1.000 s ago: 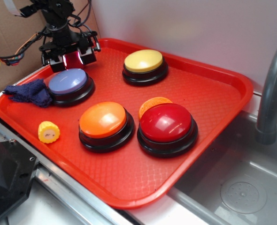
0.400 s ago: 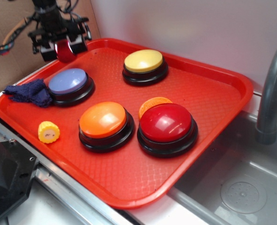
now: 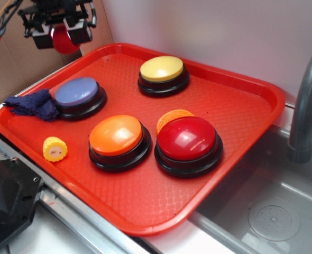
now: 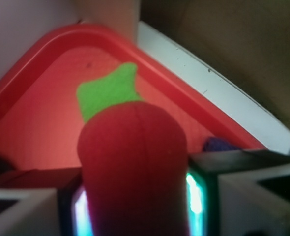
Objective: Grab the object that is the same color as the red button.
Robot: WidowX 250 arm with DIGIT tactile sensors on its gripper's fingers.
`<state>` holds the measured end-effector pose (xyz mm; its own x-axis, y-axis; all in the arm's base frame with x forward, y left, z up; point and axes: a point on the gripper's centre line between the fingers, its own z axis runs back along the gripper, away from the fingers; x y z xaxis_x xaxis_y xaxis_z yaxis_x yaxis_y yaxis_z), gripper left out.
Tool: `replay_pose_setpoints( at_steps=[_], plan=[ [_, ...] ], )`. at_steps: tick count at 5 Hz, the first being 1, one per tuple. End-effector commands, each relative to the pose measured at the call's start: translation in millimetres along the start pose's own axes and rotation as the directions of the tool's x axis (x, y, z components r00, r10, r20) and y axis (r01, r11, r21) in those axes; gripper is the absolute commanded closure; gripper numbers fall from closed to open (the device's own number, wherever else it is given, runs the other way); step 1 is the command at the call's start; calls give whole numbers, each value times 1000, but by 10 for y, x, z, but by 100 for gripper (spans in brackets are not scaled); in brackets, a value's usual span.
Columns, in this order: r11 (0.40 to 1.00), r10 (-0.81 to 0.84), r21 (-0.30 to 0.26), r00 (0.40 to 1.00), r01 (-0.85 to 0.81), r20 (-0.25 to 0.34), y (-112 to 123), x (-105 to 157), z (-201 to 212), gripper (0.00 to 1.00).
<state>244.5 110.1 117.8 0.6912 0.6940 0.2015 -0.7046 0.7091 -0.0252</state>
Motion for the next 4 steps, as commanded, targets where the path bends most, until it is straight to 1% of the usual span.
replay_pose_setpoints(
  at_steps=[1,2,3,4],
  plan=[
    [963,-247,-106,969,247,13,-352,-380,524,100],
    [937,-329,-124,944,327,1,-489,-635,613,100],
    [925,-361,-124,932,358,-4,-545,-836,661,100],
    [924,-361,-152,931,352,-42,-544,-952,644,100]
  ],
)
